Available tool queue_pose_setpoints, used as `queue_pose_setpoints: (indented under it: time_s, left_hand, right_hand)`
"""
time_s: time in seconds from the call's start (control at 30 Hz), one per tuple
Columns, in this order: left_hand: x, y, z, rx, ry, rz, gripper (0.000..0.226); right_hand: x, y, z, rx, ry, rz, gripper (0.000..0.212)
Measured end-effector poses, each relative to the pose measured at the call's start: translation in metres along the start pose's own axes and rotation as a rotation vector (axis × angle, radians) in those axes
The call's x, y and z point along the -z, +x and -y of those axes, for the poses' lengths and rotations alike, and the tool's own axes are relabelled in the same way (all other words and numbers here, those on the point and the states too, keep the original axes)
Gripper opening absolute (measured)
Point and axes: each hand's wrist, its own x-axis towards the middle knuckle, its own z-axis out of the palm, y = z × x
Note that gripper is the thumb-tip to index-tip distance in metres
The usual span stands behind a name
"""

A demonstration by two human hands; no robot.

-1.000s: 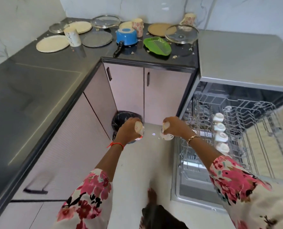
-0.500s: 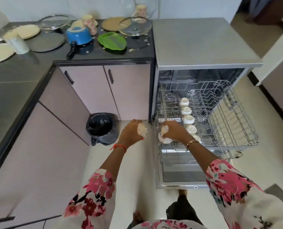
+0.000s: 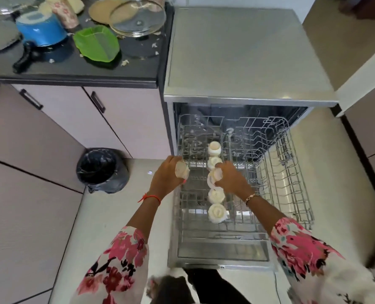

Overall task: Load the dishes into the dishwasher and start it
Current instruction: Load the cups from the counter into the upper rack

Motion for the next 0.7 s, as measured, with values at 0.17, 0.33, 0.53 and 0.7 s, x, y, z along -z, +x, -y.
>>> queue_pose_setpoints:
  time_s: [0.17, 0.33, 0.53, 0.7]
  left_hand:
    - [-0.023, 0.051, -0.005, 0.021, 0.037, 0.008, 0.070]
    - [-0.049, 0.107, 0.000, -0.001, 0.041, 0.007, 0.068]
    - [-0.073, 0.166, 0.018, -0.018, 0.027, -0.021, 0.060]
    - [-0.085, 0.194, 0.037, 0.011, 0.017, 0.005, 0.063]
  right_hand:
    - [0.022, 0.060, -0.033, -0.006, 0.012, -0.039, 0.051]
    - [0.036, 0.128, -0.052, -0.015, 0.049, -0.133, 0.037]
    - [0.038, 0.212, -0.057, 0.024, 0.000, -0.215, 0.058]
    - [0.018, 0.260, -0.067, 0.058, -0.041, -0.198, 0.058]
